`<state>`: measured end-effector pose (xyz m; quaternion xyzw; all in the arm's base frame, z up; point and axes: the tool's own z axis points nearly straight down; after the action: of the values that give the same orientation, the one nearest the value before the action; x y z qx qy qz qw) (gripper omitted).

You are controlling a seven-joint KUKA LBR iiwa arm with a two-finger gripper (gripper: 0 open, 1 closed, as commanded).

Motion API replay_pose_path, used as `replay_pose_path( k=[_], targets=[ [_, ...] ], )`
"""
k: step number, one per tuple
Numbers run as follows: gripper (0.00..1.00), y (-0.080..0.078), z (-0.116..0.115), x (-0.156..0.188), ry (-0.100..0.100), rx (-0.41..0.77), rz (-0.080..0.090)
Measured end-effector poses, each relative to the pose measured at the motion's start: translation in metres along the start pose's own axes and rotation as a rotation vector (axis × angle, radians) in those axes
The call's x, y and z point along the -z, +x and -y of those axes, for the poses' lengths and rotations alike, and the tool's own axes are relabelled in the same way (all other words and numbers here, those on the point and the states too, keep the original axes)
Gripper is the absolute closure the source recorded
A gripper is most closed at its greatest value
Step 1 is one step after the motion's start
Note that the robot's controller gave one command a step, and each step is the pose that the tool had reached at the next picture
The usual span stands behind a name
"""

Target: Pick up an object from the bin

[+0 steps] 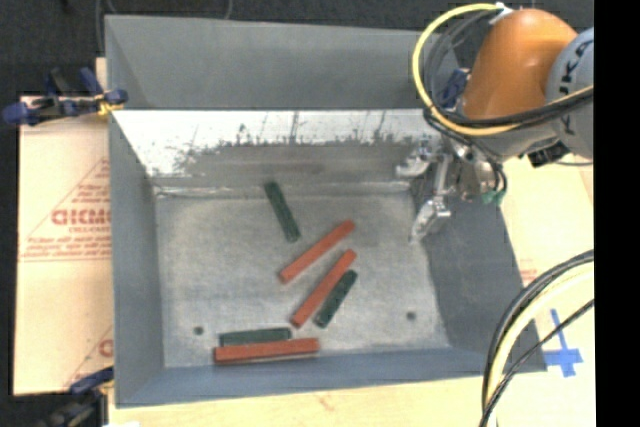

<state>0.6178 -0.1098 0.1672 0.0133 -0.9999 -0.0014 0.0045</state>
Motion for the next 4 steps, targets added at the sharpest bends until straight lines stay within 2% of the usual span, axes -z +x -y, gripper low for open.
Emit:
replay_pose_path(
  k=[1,2,3,4],
  targets=[
    [0.0,-0.009,-0.016,0.023,0.008,-0.009,0.032],
    [0.0,-0.015,-0.041,-0.043,0.005,0.063,0.019],
    [1.0,-0.015,-0.096,-0.086,0.01,0.34,0.018],
    [1.0,-0.015,-0.096,-0.086,0.01,0.34,0.018]
  ],
)
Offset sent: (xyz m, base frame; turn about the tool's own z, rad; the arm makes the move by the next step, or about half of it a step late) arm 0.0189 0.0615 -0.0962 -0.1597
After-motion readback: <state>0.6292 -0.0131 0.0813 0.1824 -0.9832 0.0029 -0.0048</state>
